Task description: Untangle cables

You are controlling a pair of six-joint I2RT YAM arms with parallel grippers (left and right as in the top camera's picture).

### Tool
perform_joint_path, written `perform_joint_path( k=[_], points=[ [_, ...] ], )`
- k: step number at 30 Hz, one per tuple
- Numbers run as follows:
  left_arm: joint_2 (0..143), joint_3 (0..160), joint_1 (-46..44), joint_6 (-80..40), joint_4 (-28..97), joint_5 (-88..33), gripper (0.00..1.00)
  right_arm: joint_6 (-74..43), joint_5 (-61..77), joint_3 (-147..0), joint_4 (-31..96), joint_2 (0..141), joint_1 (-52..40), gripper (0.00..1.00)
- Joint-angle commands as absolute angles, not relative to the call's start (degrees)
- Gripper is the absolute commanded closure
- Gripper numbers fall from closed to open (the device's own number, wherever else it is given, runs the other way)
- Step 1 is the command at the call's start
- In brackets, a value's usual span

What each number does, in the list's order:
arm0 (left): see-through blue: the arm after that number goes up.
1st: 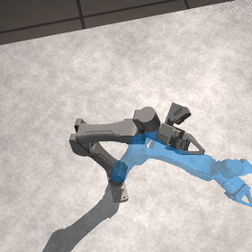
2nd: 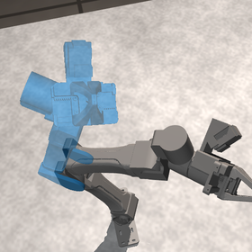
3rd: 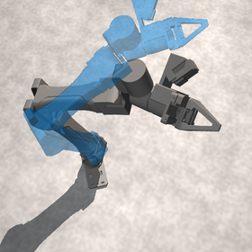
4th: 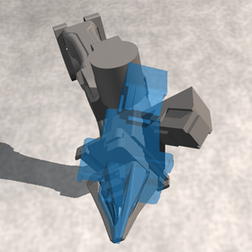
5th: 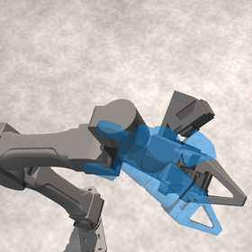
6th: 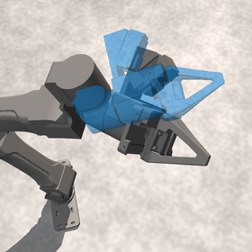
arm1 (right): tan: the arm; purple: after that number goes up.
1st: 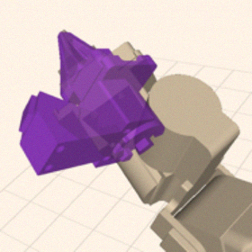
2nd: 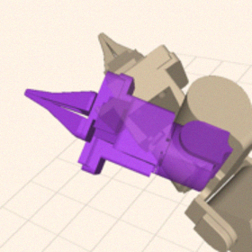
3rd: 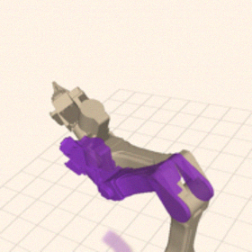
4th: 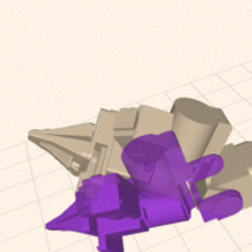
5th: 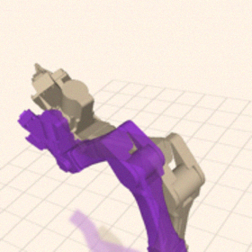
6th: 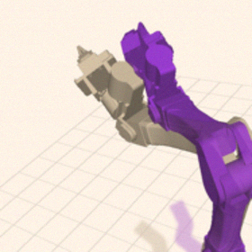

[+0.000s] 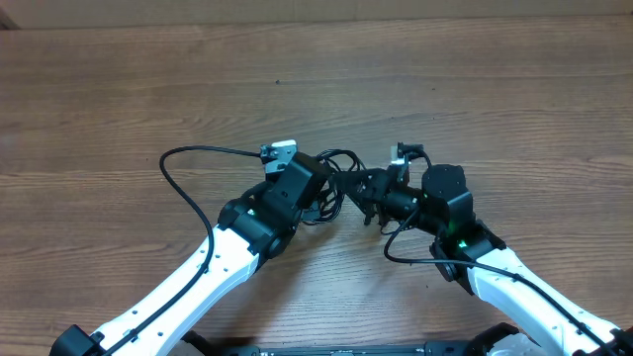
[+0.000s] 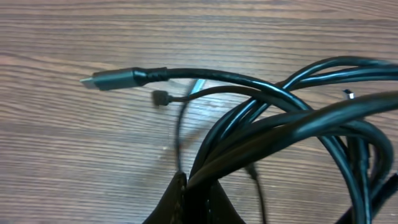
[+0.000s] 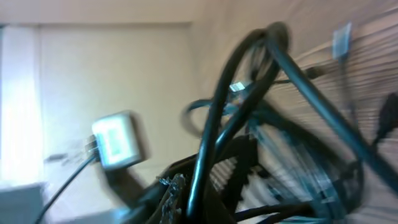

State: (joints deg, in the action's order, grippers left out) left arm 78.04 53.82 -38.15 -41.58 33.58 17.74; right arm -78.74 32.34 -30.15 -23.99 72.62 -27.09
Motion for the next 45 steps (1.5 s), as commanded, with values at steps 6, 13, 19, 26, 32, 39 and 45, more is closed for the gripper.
perform_joint_path(
  k=[6, 13, 19, 26, 32, 39, 45],
  points=[
    [78.26, 54.15, -37.89, -41.80, 35.24, 21.17, 0.96, -85.19, 38.11, -30.83, -29.34, 72.34, -24.12, 0.96],
    [78.26, 54.15, -37.91, -41.76, 35.92, 21.15, 0.96, -89.19, 41.67, -30.83, -32.36, 72.34, -14.26, 0.96],
    [78.26, 54.15, -37.91, -35.97, 36.23, 21.12, 0.96, -94.85, 44.49, -30.83, -36.64, 72.34, -5.63, 0.96],
    [78.26, 54.15, -37.91, -28.05, 36.23, 20.95, 0.96, -93.97, 47.33, -30.83, -36.56, 72.36, 2.59, 0.96],
    [78.26, 54.15, -37.91, -28.08, 36.16, 20.95, 0.96, -86.87, 52.56, -30.81, -29.82, 72.36, 4.91, 0.83],
    [78.26, 54.15, -37.89, -32.29, 32.16, 20.95, 0.96, -74.56, 58.41, -30.81, -16.10, 72.36, 2.00, 0.53],
    [78.26, 54.15, -37.89, -41.63, 25.30, 20.95, 0.96, -68.38, 54.22, -30.79, -5.91, 72.36, -5.74, 0.52]
  ],
)
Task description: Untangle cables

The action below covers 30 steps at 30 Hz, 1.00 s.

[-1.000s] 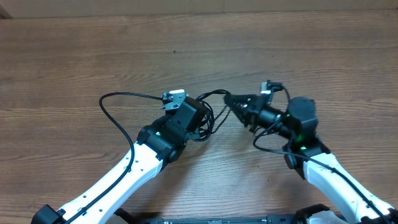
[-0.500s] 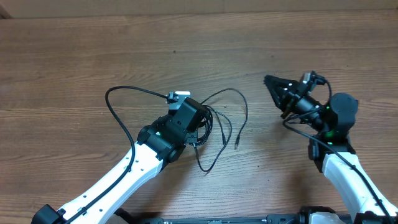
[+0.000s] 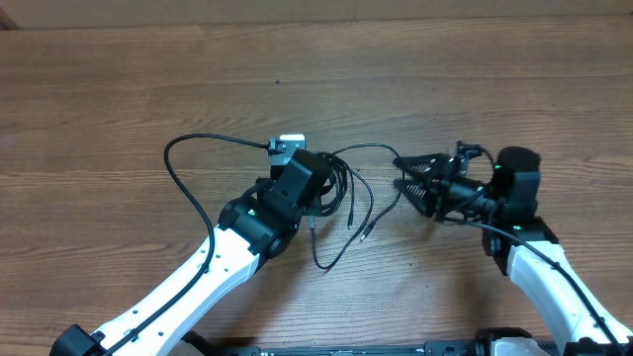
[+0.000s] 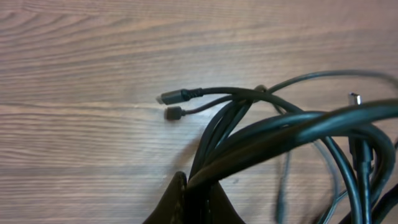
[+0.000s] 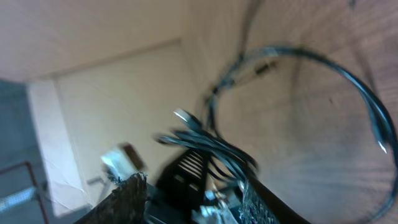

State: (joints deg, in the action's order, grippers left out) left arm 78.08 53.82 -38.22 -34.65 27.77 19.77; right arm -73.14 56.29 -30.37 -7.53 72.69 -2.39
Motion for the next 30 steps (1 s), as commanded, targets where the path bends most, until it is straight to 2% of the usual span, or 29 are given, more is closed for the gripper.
perform_joint_path(
  k=[1, 10, 16, 20, 22, 26, 30],
  points=[
    [78.26, 54.15, -37.89, -42.35, 24.32, 20.95, 0.96, -68.14, 53.08, -30.76, -4.91, 72.36, -6.98, 0.51],
    [77.10, 54.22, -37.78, -42.65, 13.52, 17.39, 0.96, -66.96, 43.31, -30.72, -0.71, 72.36, -18.65, 0.51],
    [74.72, 54.24, -36.97, -37.23, 18.04, 10.37, 0.96, -66.98, 40.36, -30.72, -0.73, 72.36, -18.57, 0.51],
    [70.43, 54.22, -32.73, -36.42, 23.38, 6.13, 0.96, -66.98, 38.09, -30.72, -0.80, 72.36, -18.57, 0.51],
    [68.47, 54.22, -30.06, -31.83, 24.64, 1.45, 0.96, -66.98, 37.52, -30.72, -0.78, 72.36, -18.57, 0.51],
    [66.48, 54.22, -24.93, -18.48, 27.20, -16.14, 0.96, -66.98, 37.52, -30.72, -2.46, 72.36, -18.57, 0.52],
    [66.54, 54.22, -24.73, -7.22, 31.27, -22.96, 0.96, -65.54, 39.13, -30.72, -6.55, 72.36, -18.59, 0.53]
  ],
)
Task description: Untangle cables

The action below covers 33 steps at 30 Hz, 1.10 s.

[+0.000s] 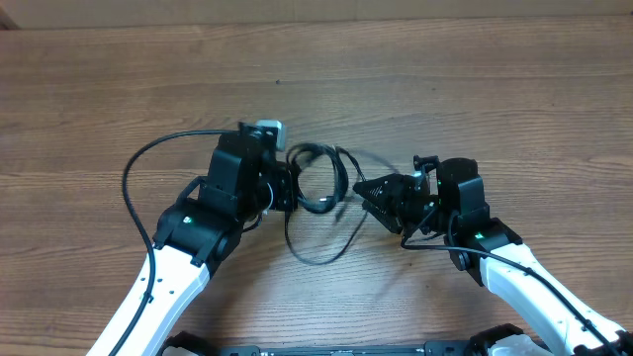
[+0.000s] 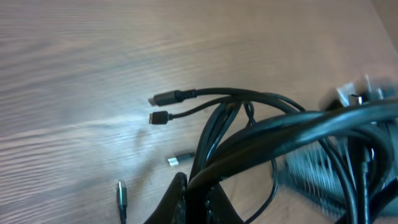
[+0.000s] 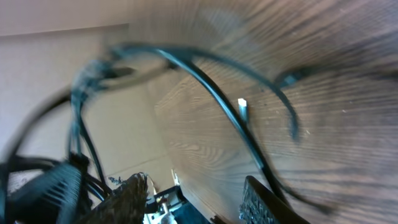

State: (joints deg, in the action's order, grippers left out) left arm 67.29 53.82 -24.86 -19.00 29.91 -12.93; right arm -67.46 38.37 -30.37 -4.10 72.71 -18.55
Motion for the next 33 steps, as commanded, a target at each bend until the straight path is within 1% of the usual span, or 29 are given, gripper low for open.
perform_joint_path(
  k=[1, 2, 4, 11, 17, 26, 29, 33],
  points=[
    [66.54, 54.22, -24.73, -4.91, 32.40, -23.22, 0.96, -65.14, 39.86, -30.72, -7.40, 72.36, -18.59, 0.53],
    [66.54, 54.22, -24.73, -1.13, 33.32, -23.16, 0.96, -63.77, 41.56, -30.72, -9.23, 72.36, -18.59, 0.56],
    [66.54, 54.22, -24.73, 3.22, 33.67, -23.18, 0.96, -62.65, 42.57, -30.72, -10.41, 72.36, -18.59, 0.57],
    [66.65, 54.22, -24.73, 9.96, 33.65, -23.09, 0.96, -62.67, 42.59, -30.72, -10.41, 72.36, -18.59, 0.57],
    [66.85, 54.22, -24.77, 11.51, 33.65, -22.09, 0.96, -62.98, 46.19, -30.72, -11.90, 72.36, -18.59, 0.57],
    [67.11, 54.19, -24.77, 14.52, 34.65, -21.89, 0.96, -68.69, 48.56, -30.72, -20.10, 72.36, -18.59, 0.57],
    [67.11, 54.19, -24.77, 14.85, 34.63, -21.91, 0.96, -72.03, 48.05, -30.72, -20.12, 72.36, -18.59, 0.57],
    [67.11, 54.19, -24.77, 14.85, 33.76, -21.93, 0.96, -72.03, 48.14, -30.72, -19.88, 72.36, -18.70, 0.56]
  ],
)
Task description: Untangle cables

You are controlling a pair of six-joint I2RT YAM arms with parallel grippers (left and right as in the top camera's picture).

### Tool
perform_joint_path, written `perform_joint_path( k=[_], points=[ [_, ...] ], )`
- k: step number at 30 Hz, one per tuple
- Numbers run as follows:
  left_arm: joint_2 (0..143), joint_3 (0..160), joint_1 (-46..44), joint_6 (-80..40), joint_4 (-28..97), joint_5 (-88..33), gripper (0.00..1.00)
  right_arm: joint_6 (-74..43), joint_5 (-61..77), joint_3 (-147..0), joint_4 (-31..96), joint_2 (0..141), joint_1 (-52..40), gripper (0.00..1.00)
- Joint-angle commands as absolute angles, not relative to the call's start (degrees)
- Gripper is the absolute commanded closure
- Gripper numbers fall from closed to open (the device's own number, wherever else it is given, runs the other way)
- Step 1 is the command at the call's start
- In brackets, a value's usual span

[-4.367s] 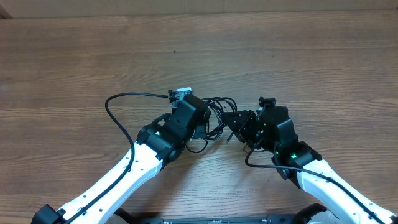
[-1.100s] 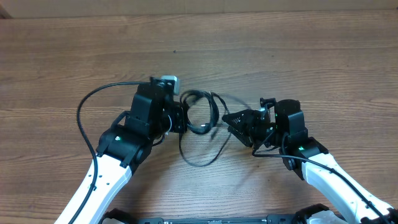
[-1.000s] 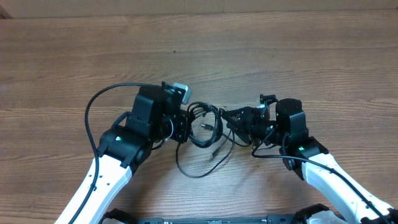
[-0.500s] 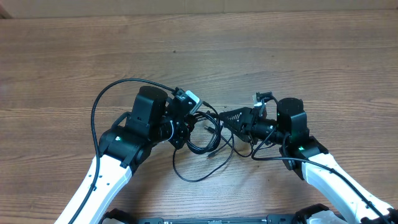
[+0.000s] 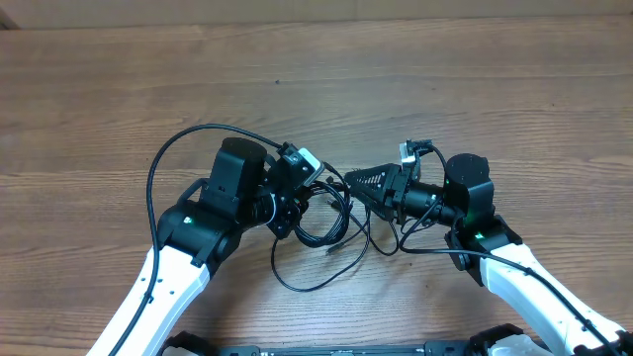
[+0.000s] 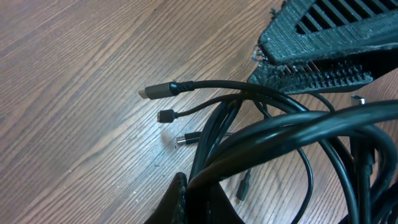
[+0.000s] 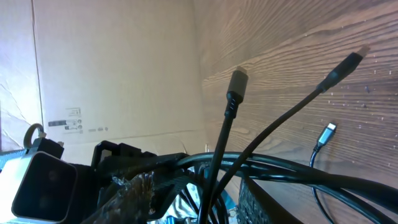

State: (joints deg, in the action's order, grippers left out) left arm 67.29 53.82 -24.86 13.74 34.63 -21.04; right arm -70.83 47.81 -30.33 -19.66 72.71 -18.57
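Note:
A tangle of black cables (image 5: 323, 220) lies mid-table, with loose plug ends (image 6: 155, 91) fanned out over the wood. My left gripper (image 5: 290, 201) is shut on the thick part of the bundle (image 6: 273, 134), the strands rising from between its fingers (image 6: 180, 196). My right gripper (image 5: 354, 190) is open and points left into the tangle; several strands (image 7: 273, 134) run between its fingers (image 7: 134, 193). Its ribbed fingers (image 6: 323, 43) show at the top right of the left wrist view.
One long black cable (image 5: 168, 163) loops out to the left and back to a white adapter (image 5: 307, 158) by the left wrist. A second white plug (image 5: 408, 148) sits above the right gripper. A thin cable (image 5: 420, 247) curls under the right wrist. Bare wooden table (image 5: 445, 69) lies all round.
My right gripper has moved left and now has strands of the tangle between its open fingers. My left wrist has turned, still shut on the bundle, and the slack loop lies lower.
Both grippers were shut close together on the tangle. Then the right one stood open well off to the right, with thin strands trailing from the bundle. Then the left arm had shifted left while the right came nearer. Now the open right fingers reach into the tangle.

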Motion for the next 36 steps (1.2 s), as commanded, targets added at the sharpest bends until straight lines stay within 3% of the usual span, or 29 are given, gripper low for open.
perform_joint_path(
  k=[1, 6, 10, 17, 25, 36],
  points=[
    [67.11, 54.19, -24.77, 14.98, 33.45, -21.93, 0.96, -72.05, 48.14, -30.72, -19.88, 72.36, -18.70, 0.56],
    [67.11, 54.19, -24.77, 19.57, 32.67, -22.15, 0.96, -73.54, 48.12, -30.72, -19.88, 72.36, -18.70, 0.58],
    [67.13, 54.19, -24.77, 22.63, 31.90, -22.13, 0.96, -73.56, 48.12, -30.72, -19.88, 72.36, -18.83, 0.68],
    [67.64, 54.19, -24.80, 24.45, 29.85, -22.63, 0.96, -73.54, 47.64, -30.72, -19.88, 72.36, -19.55, 0.68],
    [68.69, 54.17, -24.80, 24.45, 29.78, -26.87, 0.96, -73.84, 45.01, -30.72, -19.90, 72.36, -19.55, 0.96],
    [68.95, 54.17, -24.84, 24.45, 34.63, -30.98, 0.96, -76.58, 39.90, -30.72, -30.37, 72.36, -18.61, 0.96]
  ],
)
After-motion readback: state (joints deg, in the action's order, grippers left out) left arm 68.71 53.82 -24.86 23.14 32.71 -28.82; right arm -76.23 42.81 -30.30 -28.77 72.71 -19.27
